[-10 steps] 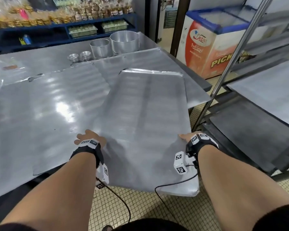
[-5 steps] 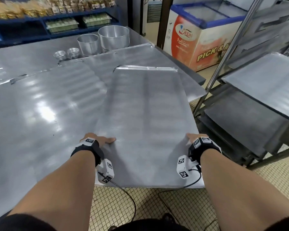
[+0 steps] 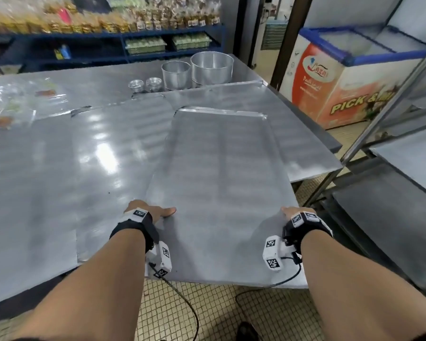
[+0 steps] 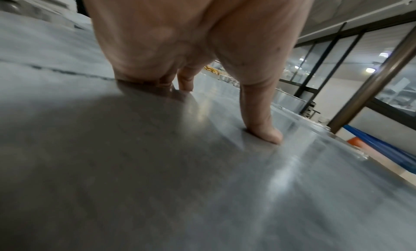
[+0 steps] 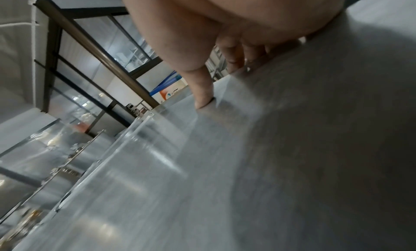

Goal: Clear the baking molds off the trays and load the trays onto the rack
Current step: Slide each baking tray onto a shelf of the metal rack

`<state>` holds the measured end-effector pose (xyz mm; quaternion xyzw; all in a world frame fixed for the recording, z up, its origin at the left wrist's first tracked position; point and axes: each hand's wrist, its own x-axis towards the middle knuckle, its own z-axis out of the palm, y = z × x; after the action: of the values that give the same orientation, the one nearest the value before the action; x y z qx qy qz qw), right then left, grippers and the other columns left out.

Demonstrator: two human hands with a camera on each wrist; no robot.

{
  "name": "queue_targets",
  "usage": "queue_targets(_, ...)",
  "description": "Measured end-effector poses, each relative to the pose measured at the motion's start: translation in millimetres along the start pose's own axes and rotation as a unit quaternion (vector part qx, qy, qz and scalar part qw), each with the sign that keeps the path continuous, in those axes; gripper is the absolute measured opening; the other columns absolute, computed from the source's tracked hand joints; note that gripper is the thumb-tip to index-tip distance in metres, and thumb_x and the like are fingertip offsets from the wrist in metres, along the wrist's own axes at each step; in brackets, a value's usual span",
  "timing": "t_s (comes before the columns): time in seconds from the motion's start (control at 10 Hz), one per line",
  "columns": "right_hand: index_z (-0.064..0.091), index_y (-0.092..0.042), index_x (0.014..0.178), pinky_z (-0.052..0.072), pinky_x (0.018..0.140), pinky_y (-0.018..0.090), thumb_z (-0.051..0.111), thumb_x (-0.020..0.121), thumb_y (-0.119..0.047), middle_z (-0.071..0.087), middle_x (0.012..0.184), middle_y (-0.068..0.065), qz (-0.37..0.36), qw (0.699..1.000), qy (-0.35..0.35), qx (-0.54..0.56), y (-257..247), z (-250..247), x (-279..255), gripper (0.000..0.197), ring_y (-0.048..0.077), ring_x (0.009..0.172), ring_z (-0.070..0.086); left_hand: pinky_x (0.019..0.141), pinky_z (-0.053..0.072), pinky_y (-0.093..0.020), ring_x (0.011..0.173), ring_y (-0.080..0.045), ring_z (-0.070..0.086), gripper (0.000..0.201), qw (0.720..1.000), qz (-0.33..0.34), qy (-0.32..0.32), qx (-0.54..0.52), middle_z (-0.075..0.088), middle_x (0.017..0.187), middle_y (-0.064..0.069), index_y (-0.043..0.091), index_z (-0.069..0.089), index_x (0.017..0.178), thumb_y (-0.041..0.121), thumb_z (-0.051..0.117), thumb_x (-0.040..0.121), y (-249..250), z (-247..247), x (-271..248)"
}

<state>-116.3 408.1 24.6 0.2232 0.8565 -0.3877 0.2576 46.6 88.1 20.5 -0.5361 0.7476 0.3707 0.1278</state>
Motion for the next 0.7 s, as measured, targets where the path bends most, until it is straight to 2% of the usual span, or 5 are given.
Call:
queue_targets(0.1,0.052,-0.002,0.135,0.036,0.029,0.010,0.060,0.095,-0.024,0.053,0.138,0.019,0.001,0.998,-0.030,0.051,-13,0,13,0.046,0.030,0.125,0.054,0.078,0.051,-0.039,0.086,-0.034,0.063,0.075,0.999,-0.034,0.019,-0.006,0.067,0.101,-0.017,0.002,0.060,0.098,0.062,0.084,0.060,-14,5,-6)
queue_targets(0.2,0.057,-0.026,0.121,0.057,0.077,0.027,0.071,0.073,-0.031,0.056,0.127,0.017,-0.086,0.984,-0.044,-0.147,-24,8,24,0.050,0.035,0.117,0.058,0.078,0.053,-0.039,0.086,-0.033,0.065,0.085,0.996,-0.082,0.032,-0.027,0.069,0.102,-0.018,0.001,0.062,0.105,0.064,0.085,0.053,-30,17,-13)
queue_targets(0.3,0.058,-0.026,0.108,0.052,0.094,0.043,0.065,0.075,-0.023,0.059,0.117,0.010,-0.097,0.979,-0.053,-0.173,-30,4,17,0.034,0.035,0.105,0.061,0.077,0.052,-0.039,0.087,-0.034,0.064,0.089,0.990,-0.124,0.046,-0.052,0.068,0.105,-0.018,0.000,0.060,0.103,0.065,0.086,0.050,-39,25,-30)
queue_targets(0.5,0.056,-0.012,0.131,0.043,0.082,0.026,0.063,0.092,-0.024,0.057,0.133,0.014,-0.164,0.970,-0.076,-0.163,-39,-1,29,0.041,0.032,0.110,0.059,0.062,0.045,-0.037,0.076,-0.031,0.059,0.083,0.982,-0.159,0.066,-0.078,0.067,0.106,-0.018,0.003,0.058,0.105,0.064,0.084,0.057,-51,39,-55)
queue_targets(0.7,0.065,-0.024,0.098,0.054,0.082,0.027,0.057,0.077,-0.016,0.060,0.092,0.000,-0.242,0.910,-0.057,-0.332,-34,-3,36,0.023,0.025,0.092,0.063,0.092,0.052,-0.039,0.101,-0.033,0.064,0.084,0.973,-0.180,0.140,-0.025,0.068,0.107,-0.014,0.002,0.063,0.112,0.065,0.081,0.060,-49,53,-72)
